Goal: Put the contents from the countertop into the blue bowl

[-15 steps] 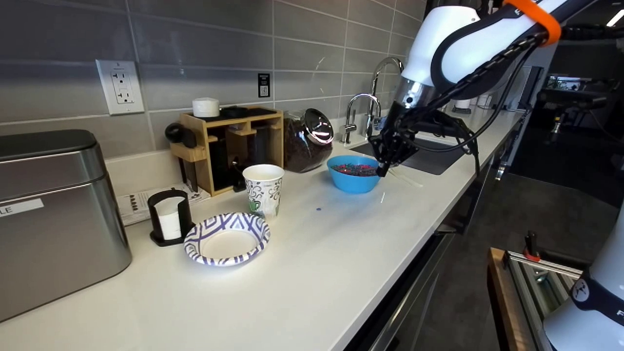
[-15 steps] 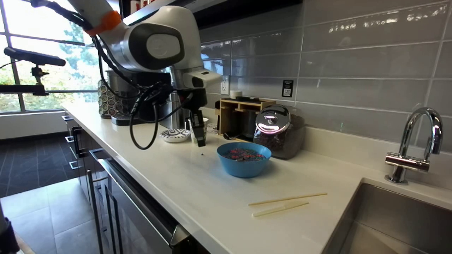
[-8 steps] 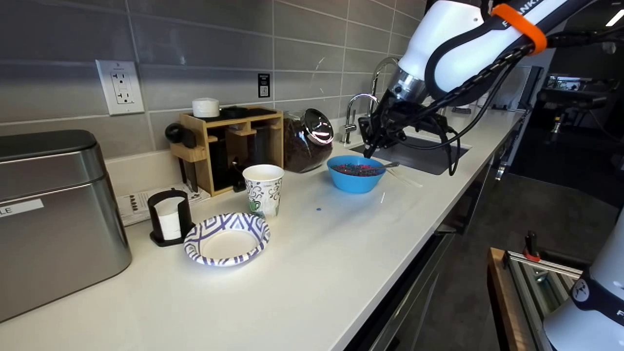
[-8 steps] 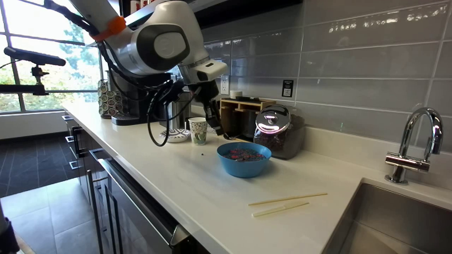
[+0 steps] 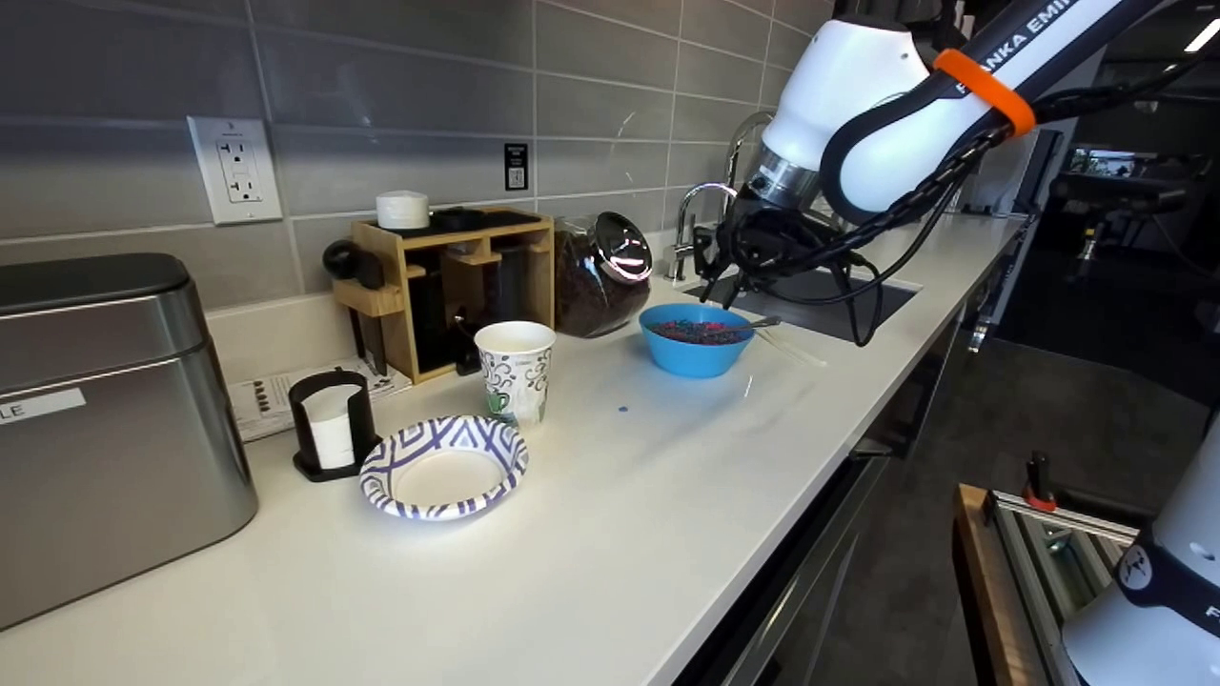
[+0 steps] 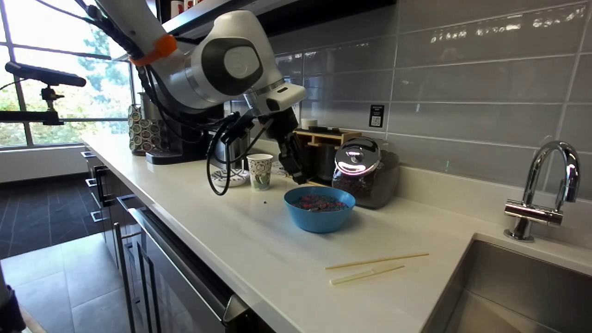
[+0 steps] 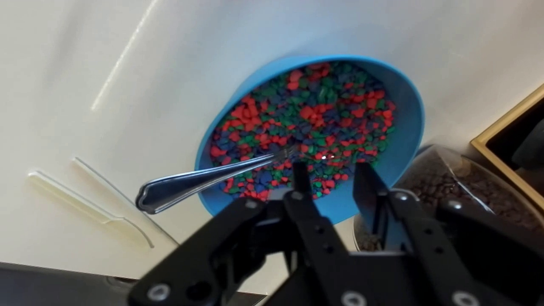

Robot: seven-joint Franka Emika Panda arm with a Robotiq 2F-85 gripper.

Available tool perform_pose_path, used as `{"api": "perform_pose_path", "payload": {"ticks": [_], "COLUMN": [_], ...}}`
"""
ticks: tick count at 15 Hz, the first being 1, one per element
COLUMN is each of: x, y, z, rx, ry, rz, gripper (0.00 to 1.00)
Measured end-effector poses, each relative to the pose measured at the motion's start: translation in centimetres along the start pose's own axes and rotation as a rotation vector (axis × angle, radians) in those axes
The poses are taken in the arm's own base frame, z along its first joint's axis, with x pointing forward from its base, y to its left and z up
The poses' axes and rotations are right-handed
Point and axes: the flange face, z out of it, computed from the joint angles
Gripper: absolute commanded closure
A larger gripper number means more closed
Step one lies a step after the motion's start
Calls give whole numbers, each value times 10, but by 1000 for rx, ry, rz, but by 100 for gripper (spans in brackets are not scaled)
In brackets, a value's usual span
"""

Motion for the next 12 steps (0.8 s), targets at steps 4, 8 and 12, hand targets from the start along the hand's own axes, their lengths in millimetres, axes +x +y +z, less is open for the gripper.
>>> {"api": "perform_pose_path", "payload": {"ticks": [4,8,12], "x": [-4,-4,0], "y": [-10,-18,-14], "z": [-4,-9,-6], "rx": [17,30,20], "ry": [1,8,12], "rz": [-4,-6,11], "gripper": [5,0,0]}}
